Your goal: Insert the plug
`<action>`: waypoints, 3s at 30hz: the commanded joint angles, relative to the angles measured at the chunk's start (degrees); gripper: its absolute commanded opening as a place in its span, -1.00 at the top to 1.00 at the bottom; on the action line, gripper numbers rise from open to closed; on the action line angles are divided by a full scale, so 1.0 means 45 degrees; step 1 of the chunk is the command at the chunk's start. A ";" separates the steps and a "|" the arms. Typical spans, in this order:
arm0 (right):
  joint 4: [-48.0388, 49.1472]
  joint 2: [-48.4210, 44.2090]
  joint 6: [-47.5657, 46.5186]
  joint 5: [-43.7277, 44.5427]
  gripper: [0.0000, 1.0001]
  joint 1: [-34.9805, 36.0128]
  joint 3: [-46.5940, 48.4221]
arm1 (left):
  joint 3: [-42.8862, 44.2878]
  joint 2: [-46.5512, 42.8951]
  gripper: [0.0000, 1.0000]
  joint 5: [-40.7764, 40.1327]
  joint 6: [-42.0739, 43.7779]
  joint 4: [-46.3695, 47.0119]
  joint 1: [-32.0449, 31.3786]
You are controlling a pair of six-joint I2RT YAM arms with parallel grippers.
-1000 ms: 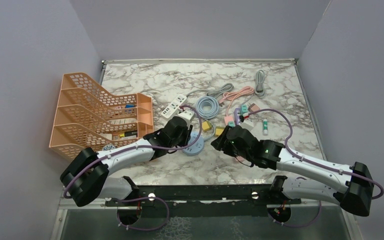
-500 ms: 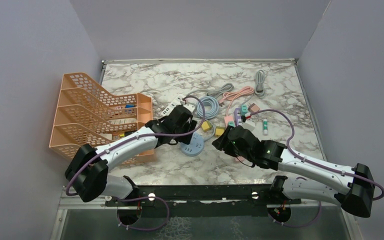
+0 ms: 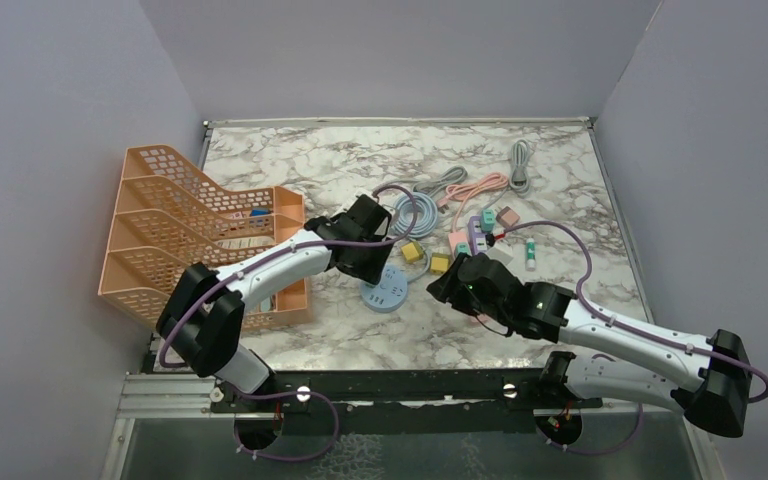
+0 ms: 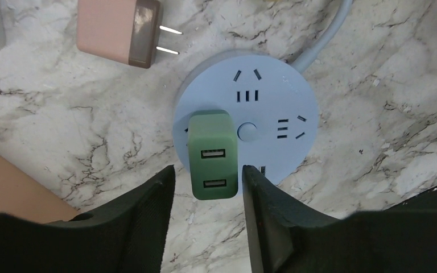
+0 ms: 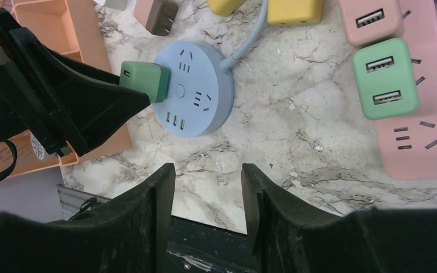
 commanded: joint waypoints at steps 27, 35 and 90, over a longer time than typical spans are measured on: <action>-0.0769 0.0714 0.0493 0.0747 0.10 -0.0009 0.0189 | -0.1324 0.3939 1.00 -0.2829 -0.0549 0.0090 -0.0427; -0.1536 0.1637 0.0165 0.1013 0.11 -0.0017 0.1158 | -0.0662 0.3178 1.00 -0.2063 -0.0407 -0.0176 -0.0427; -0.0239 1.1607 -1.1797 0.0163 -0.14 -0.2506 0.8620 | 0.0068 -0.6157 -0.32 -0.3994 -0.1572 0.1370 0.1350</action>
